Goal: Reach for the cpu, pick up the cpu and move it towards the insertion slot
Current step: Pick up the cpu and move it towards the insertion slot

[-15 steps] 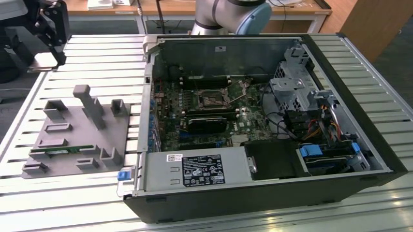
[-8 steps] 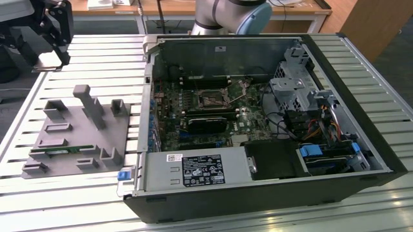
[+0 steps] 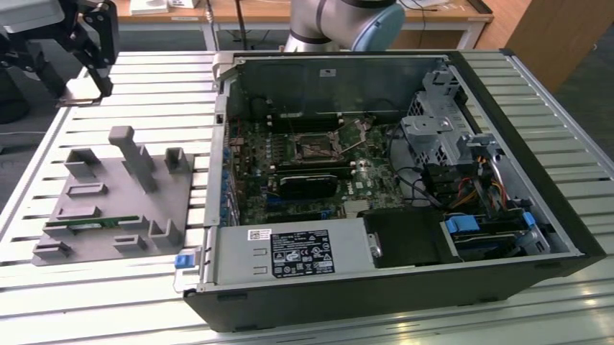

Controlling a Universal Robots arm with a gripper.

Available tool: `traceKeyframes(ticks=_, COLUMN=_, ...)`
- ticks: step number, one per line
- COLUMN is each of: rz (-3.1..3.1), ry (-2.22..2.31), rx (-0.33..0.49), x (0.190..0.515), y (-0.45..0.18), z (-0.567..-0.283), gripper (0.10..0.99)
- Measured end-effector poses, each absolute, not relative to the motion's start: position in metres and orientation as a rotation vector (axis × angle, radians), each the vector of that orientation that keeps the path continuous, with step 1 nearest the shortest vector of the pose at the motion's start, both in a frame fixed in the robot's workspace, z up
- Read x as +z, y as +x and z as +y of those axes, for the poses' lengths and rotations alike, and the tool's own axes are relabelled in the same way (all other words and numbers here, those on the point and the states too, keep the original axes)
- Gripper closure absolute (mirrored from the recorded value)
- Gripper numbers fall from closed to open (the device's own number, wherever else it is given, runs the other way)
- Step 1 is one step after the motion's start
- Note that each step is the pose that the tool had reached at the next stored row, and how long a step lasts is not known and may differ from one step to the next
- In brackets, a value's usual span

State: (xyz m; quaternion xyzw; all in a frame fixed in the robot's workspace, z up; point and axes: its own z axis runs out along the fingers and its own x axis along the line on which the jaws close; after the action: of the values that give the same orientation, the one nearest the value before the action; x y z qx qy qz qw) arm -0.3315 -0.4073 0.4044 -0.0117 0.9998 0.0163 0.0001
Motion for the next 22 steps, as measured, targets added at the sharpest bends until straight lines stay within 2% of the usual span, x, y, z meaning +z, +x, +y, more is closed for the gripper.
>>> traceKeyframes(ticks=22, rz=3.141, ry=-0.037, rx=0.051, x=0.404, y=-0.288, z=-0.407, gripper=0.545)
